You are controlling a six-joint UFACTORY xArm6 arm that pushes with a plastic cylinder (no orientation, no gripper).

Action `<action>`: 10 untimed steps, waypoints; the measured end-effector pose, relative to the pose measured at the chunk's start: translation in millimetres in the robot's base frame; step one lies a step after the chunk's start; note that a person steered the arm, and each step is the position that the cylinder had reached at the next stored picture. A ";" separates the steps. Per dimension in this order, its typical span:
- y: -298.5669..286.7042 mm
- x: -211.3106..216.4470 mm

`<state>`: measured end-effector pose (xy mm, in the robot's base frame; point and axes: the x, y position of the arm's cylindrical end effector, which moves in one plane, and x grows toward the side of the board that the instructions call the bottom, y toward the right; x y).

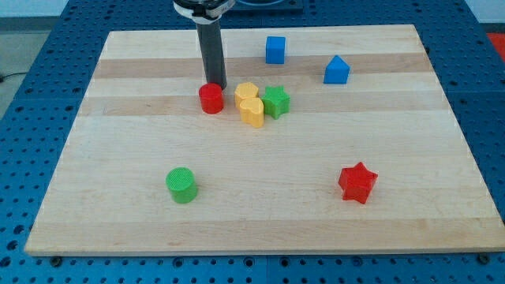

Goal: Slide the red circle into the yellow blocks

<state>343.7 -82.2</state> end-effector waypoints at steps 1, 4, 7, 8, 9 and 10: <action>-60.4 -3.2; -48.4 6.6; -17.7 14.7; -14.0 14.7; -7.0 19.1; 2.0 25.5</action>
<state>369.3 -80.3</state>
